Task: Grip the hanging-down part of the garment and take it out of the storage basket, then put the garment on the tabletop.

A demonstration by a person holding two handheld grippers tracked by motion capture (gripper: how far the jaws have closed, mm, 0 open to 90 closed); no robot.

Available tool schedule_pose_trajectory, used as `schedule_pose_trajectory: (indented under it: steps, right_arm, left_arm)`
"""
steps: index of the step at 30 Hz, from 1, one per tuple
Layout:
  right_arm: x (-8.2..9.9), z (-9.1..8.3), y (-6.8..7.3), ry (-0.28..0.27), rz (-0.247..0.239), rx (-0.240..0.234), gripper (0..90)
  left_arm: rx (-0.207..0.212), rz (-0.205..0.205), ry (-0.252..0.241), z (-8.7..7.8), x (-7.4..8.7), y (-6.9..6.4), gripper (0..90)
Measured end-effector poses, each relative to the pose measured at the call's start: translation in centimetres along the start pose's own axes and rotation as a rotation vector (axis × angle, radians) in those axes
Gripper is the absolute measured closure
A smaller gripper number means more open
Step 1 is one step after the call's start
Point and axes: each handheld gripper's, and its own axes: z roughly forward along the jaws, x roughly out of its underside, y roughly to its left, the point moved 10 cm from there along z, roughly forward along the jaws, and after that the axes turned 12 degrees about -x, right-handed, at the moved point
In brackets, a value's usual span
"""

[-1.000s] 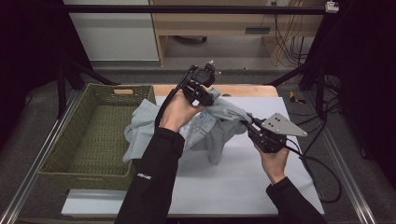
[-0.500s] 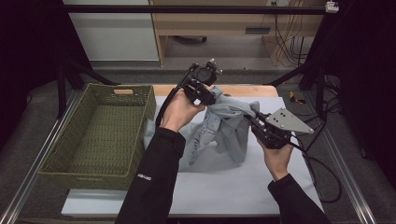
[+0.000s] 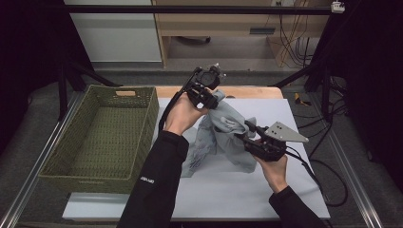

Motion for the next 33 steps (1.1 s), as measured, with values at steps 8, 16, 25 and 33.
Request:
schedule_pose_trajectory:
  steps: [8,16,25,33]
  right_arm:
    - [0.3,-2.3,0.0,-0.042,0.025,-0.011,3.5]
    - [2.3,-4.5,-0.9,-0.042,0.029,0.041,0.8]
    - [4.1,-5.7,-1.7,-0.026,0.039,0.075,0.5]
    - [5.3,-5.9,-2.0,-0.018,0.014,0.084,0.5]
  left_arm:
    - [0.006,0.016,0.003,0.7,0.3,-0.1,82.4]
    - [0.018,0.029,-0.003,0.8,1.0,-0.2,82.4]
    - [0.024,0.006,-0.007,1.7,2.0,0.1,82.4]
    - [0.038,0.024,-0.029,2.8,3.7,-0.5,82.2]
